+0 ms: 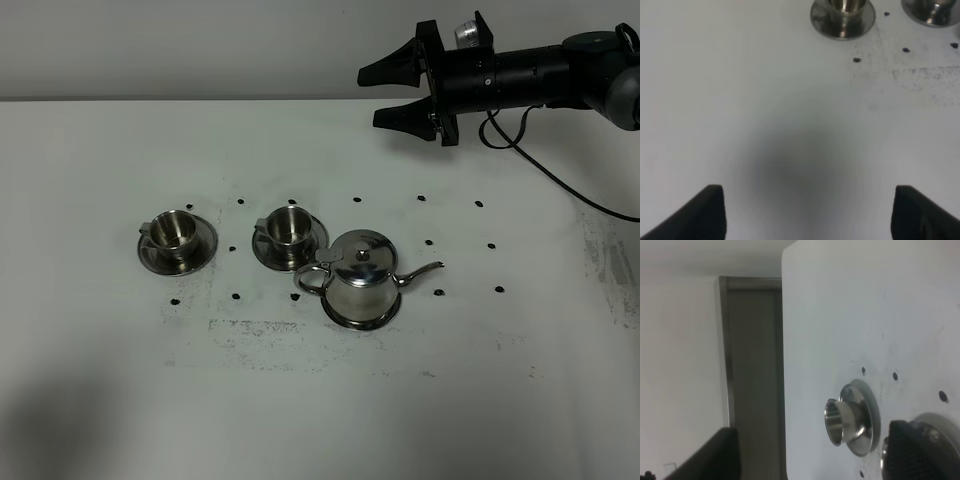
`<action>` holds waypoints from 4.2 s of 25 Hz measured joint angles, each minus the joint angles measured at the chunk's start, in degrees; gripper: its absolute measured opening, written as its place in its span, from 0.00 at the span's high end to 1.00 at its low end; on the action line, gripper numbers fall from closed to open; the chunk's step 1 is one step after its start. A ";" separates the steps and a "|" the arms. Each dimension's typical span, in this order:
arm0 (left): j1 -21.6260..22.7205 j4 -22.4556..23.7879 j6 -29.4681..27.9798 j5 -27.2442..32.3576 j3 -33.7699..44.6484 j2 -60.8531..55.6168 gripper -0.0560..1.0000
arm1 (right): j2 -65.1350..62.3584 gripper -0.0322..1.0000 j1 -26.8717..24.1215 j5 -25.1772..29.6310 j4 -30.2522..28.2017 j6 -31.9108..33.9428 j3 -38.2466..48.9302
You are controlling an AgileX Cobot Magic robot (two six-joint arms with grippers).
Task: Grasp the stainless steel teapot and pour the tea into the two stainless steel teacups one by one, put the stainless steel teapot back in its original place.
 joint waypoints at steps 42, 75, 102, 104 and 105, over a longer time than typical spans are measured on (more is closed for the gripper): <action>-0.47 1.08 -1.16 3.84 3.67 -16.20 0.32 | 0.00 0.40 0.23 0.06 0.37 -1.66 0.00; -0.47 0.02 -1.11 3.79 4.14 -16.20 0.32 | -28.12 0.40 15.22 0.49 -56.04 11.00 -0.31; -0.47 0.02 -1.10 3.79 4.14 -16.20 0.32 | -25.08 0.40 27.69 -17.89 -91.22 23.48 13.36; -0.47 0.02 -1.10 3.79 4.14 -16.20 0.32 | -25.77 0.40 28.61 -21.04 -92.13 24.22 16.60; -0.47 0.02 -1.10 3.79 4.14 -16.20 0.32 | -25.89 0.40 29.15 -22.33 -92.69 24.43 17.32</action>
